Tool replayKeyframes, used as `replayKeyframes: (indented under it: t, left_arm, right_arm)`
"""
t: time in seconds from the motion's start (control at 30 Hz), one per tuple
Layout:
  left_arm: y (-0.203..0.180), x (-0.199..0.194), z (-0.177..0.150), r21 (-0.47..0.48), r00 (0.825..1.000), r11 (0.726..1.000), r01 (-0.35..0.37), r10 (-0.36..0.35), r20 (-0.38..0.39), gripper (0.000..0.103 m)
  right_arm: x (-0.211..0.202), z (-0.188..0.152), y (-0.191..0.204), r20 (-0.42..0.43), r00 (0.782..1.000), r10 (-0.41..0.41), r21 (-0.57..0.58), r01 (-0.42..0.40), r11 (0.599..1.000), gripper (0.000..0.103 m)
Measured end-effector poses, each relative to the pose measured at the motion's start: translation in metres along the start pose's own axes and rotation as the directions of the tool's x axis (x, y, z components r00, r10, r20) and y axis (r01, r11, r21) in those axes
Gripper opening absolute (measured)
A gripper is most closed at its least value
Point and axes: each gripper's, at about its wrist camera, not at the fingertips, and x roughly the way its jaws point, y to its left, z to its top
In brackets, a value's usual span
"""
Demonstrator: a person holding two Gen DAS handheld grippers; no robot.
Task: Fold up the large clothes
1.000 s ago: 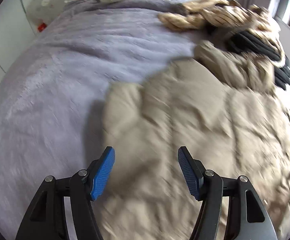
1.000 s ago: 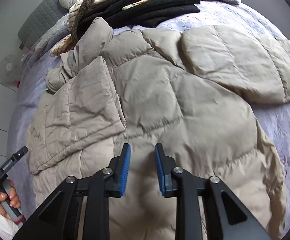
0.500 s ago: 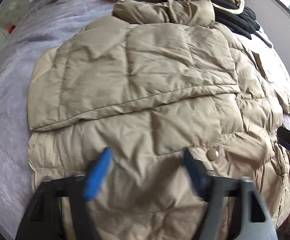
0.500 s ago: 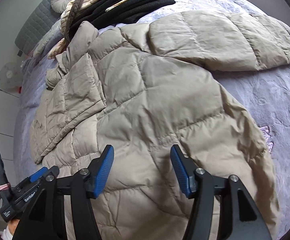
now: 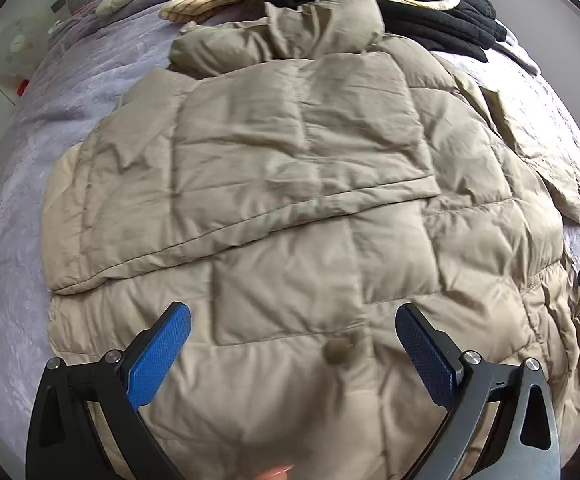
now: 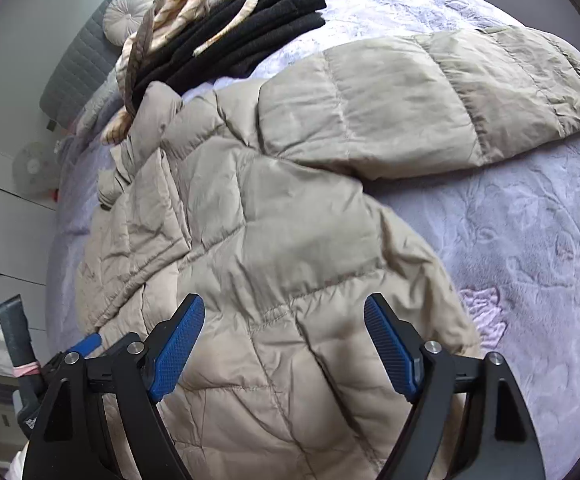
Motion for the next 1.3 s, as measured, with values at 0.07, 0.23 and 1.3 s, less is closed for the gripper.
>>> replayKeyframes:
  t: [0.07, 0.23, 1.3]
  left_arm:
    - [-0.008, 0.0, 0.0, 0.006, 1.0, 1.0, -0.004, 0.004, -0.002, 0.103]
    - [-0.027, 0.002, 0.006, 0.015, 1.0, 1.0, -0.015, 0.015, -0.008, 0.103]
    - [-0.134, 0.019, 0.065, 0.006, 0.999, 1.0, -0.005, 0.005, -0.046, 0.103]
  right_arm:
    - [-0.003, 0.006, -0.009, 0.008, 1.0, 0.024, 0.014, -0.024, 1.0, 0.088]
    - [-0.01, 0.016, -0.033, 0.019, 0.997, 0.068, 0.072, -0.07, 0.995, 0.088]
    - [-0.025, 0.135, -0.281, 0.358, 0.917, 0.179, 0.654, -0.383, 0.652, 0.087]
